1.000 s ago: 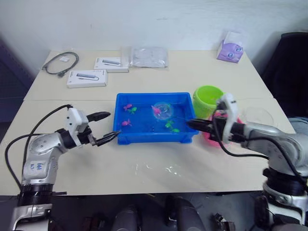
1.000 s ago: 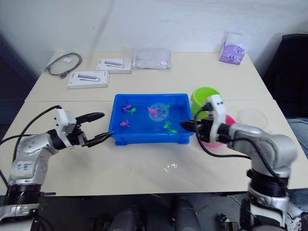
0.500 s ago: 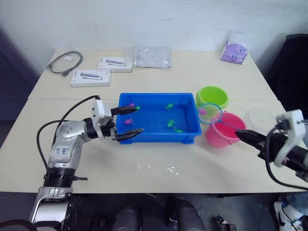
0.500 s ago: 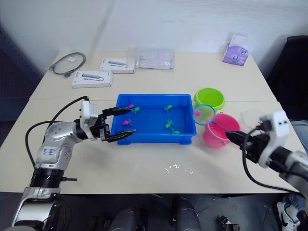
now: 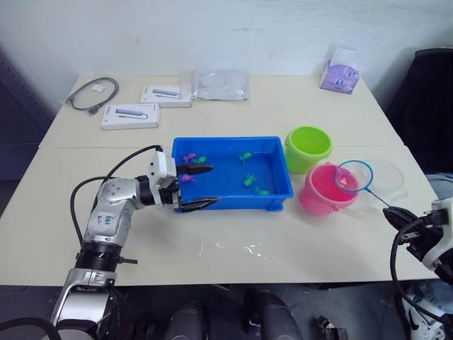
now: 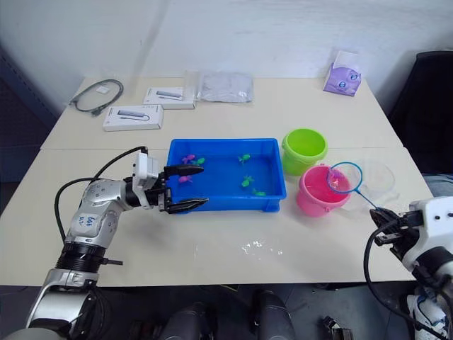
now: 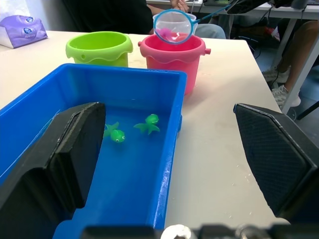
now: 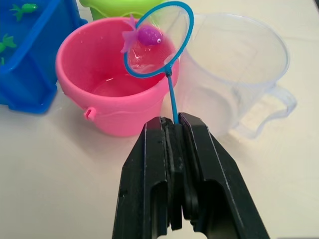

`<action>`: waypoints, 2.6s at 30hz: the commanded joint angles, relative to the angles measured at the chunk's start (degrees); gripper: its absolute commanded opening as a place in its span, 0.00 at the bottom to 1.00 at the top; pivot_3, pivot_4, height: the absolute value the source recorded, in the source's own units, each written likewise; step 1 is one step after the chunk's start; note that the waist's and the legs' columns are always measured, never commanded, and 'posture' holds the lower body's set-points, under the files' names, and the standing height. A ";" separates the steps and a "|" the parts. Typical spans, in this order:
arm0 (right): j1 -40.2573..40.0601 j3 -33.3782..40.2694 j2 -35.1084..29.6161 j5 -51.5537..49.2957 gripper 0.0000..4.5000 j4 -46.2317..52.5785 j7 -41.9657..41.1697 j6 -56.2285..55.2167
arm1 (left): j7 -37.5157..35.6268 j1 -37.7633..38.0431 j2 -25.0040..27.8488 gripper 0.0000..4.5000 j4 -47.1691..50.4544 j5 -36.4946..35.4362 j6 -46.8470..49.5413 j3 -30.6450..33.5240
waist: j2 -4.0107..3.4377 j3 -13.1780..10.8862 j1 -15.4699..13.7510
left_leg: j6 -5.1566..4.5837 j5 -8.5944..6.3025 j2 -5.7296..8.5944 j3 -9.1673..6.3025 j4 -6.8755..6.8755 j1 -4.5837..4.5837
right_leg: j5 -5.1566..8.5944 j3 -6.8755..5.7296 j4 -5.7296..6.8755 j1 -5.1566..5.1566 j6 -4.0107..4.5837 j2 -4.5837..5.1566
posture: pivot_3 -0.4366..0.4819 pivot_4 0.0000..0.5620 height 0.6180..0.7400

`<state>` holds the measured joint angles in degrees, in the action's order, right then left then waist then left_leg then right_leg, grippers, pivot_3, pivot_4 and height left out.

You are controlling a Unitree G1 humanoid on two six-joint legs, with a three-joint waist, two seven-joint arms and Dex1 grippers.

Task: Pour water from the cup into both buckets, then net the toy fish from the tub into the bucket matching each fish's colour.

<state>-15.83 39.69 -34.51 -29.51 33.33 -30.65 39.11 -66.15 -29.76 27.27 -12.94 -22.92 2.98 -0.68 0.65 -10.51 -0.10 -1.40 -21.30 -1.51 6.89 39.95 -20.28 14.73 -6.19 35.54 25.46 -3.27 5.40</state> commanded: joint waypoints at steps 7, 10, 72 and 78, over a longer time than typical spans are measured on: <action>-5.75 -8.36 -0.53 22.66 0.00 -7.10 -0.66 -35.68 | 2.30 1.06 -0.11 0.98 4.66 0.24 0.73 0.04 | 0.00 0.00 -0.03 | 0.00 0.00 0.03 0.02 0.01 0.02 | 0.00 0.02 0.00 -0.01 0.00 0.00 | 0.48 0.27 1.00; -5.85 -8.99 -1.33 29.51 0.00 -9.64 2.02 -44.83 | 2.73 0.72 -0.03 0.98 5.06 0.27 0.94 -0.05 | 0.00 0.00 0.01 | 0.00 0.01 0.03 0.04 0.03 0.03 | 0.00 0.05 0.02 -0.01 0.00 0.02 | 0.48 0.27 1.00; 55.56 -58.59 0.90 9.19 0.00 -24.09 0.71 -0.23 | 9.20 20.70 16.19 0.98 15.90 -3.90 8.75 21.55 | 0.03 0.01 0.64 | 0.01 0.01 -0.04 -0.08 0.10 -0.06 | 0.03 -0.13 0.08 0.07 0.09 0.19 | 0.48 0.27 1.00; 60.84 -63.69 7.48 18.12 0.00 -34.28 0.88 -2.80 | 10.54 19.26 17.17 0.98 16.14 -2.97 10.66 19.89 | 0.03 0.01 1.63 | 0.03 0.01 -0.06 -0.11 0.07 -0.14 | 0.04 -0.20 0.24 0.10 0.09 0.17 | 0.48 0.27 1.00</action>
<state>43.85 -23.69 -27.76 -13.58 -0.29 -29.76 37.86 -56.05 -9.95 43.45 1.55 -25.95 13.64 19.01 0.68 -10.50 1.53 -1.36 -21.28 -1.57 6.79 40.02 -20.42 14.77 -6.39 35.78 25.57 -3.18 5.57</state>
